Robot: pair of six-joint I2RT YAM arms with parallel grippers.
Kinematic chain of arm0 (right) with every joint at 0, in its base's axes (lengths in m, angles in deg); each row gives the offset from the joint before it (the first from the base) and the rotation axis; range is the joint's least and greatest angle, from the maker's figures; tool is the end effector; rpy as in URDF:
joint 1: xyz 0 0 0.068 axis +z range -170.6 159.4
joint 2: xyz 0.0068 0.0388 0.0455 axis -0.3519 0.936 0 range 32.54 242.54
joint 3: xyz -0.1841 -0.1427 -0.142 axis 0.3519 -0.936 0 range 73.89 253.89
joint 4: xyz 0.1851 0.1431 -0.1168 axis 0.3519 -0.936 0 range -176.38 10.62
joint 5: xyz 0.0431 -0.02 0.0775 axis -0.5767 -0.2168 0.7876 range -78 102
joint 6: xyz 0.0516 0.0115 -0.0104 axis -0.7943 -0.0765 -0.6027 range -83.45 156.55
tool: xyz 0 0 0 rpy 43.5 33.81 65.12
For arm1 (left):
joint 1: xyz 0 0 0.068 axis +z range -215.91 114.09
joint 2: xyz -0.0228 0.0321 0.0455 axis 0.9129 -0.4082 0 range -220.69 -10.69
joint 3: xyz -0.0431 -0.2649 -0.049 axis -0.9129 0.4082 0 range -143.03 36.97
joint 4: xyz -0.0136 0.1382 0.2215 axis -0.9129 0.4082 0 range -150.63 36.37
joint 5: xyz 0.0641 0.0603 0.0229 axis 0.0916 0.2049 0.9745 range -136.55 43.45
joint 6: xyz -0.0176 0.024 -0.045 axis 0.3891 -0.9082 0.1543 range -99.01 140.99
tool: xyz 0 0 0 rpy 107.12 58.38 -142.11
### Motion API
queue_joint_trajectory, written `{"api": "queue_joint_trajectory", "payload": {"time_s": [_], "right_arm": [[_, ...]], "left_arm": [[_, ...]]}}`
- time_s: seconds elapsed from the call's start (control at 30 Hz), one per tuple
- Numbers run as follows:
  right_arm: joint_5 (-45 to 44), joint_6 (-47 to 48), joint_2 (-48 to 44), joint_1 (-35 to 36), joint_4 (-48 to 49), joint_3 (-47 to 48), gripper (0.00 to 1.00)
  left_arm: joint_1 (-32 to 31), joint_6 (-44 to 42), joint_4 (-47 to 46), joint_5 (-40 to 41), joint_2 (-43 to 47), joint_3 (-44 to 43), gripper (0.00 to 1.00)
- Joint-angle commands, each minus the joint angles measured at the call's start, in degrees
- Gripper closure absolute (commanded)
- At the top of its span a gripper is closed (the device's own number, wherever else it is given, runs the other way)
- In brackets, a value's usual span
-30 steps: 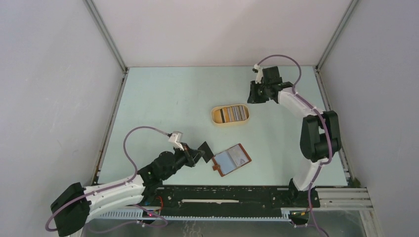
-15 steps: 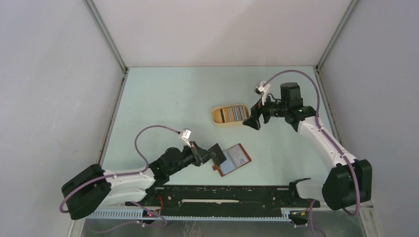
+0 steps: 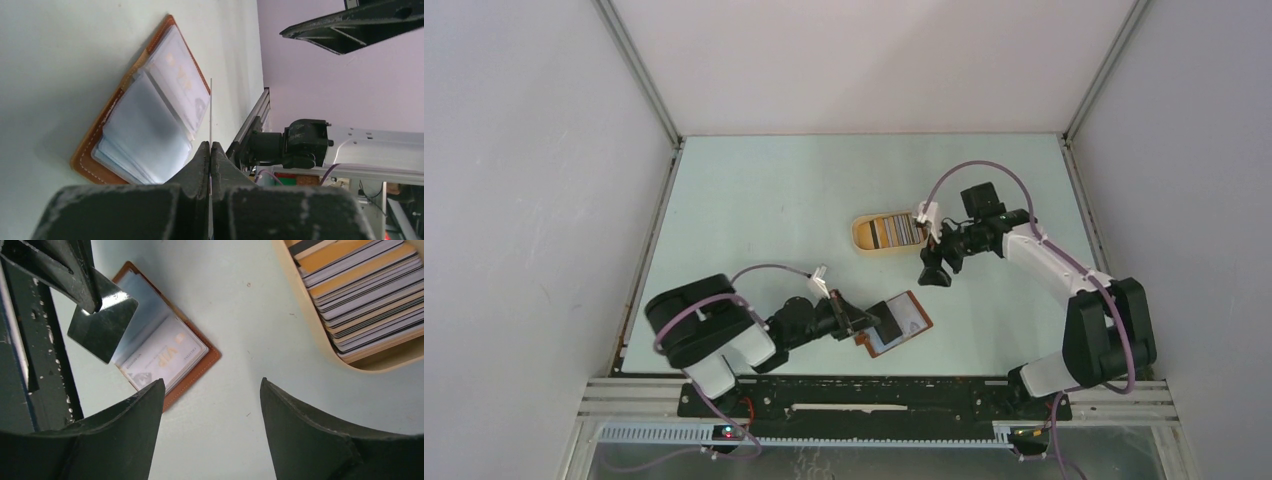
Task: Put the credit cards into the card holder
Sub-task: Insert the credit card into the card holder.
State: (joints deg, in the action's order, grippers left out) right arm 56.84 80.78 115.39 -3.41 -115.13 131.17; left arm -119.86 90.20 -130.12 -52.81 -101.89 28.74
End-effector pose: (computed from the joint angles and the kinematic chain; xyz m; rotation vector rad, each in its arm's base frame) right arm 0.2618 0.1073 0.2368 -1.4234 1.9073 0.8080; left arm 0.1272 -0.1813 0.1162 -0.1916 2.1208 -1.5312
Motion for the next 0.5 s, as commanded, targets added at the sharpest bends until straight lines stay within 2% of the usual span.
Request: {"api": "queue_joint_trajectory", "payload": {"time_s": [0.0,0.23,0.47], "right_arm": [[-8.57,3.37,2.89,3.36,-0.90,-0.39,0.24],[-14.09,3.47,6.15,9.87,-0.55,-0.38,0.27],[-17.13,4.15,8.95,11.32,-1.35,-0.32,0.27]], "left_arm": [[-1.04,5.49,-11.94,0.02,-8.28,-3.32,1.00],[-1.99,4.62,-9.97,5.25,-7.88,-1.73,1.00],[-2.12,5.37,-9.94,8.17,-8.11,-0.05,1.00]]}}
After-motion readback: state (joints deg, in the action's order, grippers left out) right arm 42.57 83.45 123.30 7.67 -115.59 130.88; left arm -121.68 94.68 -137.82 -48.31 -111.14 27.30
